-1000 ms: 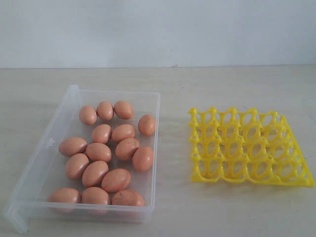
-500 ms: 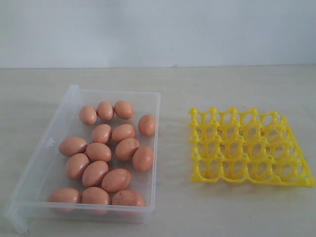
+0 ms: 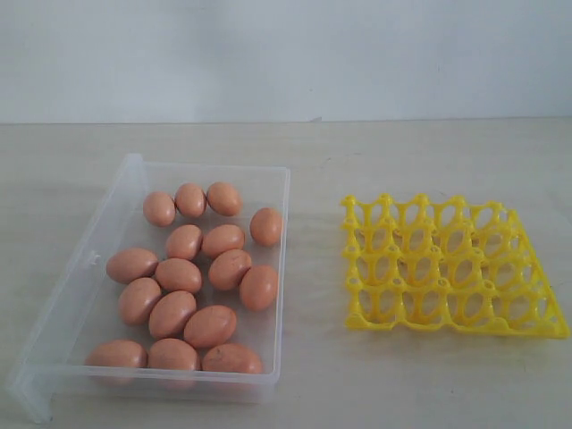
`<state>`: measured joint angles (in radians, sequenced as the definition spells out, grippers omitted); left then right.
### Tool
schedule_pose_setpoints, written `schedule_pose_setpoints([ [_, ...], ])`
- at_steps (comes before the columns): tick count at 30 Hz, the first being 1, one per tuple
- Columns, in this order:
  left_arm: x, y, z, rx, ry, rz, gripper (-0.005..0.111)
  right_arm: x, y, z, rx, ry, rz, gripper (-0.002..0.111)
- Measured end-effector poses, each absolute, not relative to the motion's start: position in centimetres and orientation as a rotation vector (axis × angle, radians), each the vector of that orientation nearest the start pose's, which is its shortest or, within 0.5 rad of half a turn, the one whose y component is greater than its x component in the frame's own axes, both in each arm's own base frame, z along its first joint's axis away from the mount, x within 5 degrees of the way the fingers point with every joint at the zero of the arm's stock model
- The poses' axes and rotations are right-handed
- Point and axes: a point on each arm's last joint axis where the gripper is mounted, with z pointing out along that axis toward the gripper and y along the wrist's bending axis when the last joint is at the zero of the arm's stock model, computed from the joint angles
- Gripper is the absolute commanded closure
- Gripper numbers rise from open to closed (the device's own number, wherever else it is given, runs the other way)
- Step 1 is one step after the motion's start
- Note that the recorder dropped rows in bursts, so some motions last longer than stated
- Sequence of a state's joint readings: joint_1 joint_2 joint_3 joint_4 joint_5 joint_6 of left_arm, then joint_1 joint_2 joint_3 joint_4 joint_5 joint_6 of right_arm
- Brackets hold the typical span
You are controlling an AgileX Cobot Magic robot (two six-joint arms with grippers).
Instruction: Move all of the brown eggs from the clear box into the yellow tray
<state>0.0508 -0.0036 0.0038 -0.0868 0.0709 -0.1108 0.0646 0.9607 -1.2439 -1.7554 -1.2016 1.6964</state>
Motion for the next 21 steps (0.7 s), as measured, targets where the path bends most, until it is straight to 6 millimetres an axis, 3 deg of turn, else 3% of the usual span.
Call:
schedule_pose_setpoints([
  [2, 5.6, 0.2, 20.6, -0.188, 1.544, -0.121, 0.103, 11.6, 8.8, 49.7, -1.088, 1.087, 0.602, 0.109],
  [6, 5.6, 0.2, 20.6, -0.188, 1.544, -0.121, 0.103, 8.8, 6.8, 53.0, -0.817, 0.906, 0.25, 0.109],
  [11, 5.6, 0.2, 20.6, -0.188, 1.544, -0.121, 0.103, 5.6, 0.9, 55.5, -0.228, 0.885, -0.211, 0.109],
  [14, 5.6, 0.2, 20.6, -0.188, 1.544, -0.121, 0.103, 3.8, -2.7, 55.4, 0.109, 0.901, -0.437, 0.109],
  [16, 5.6, 0.2, 20.6, -0.188, 1.544, -0.121, 0.103, 3.2, -4.3, 54.7, 0.234, 0.973, -0.622, 0.109],
  [19, 5.6, 0.2, 20.6, -0.188, 1.544, -0.121, 0.103, 4.1, -5.4, 53.1, 0.275, 1.198, -0.77, 0.109],
  [21, 5.6, 0.2, 20.6, -0.188, 1.544, -0.121, 0.103, 6.0, -5.0, 51.7, 0.22, 1.373, -0.718, 0.109],
])
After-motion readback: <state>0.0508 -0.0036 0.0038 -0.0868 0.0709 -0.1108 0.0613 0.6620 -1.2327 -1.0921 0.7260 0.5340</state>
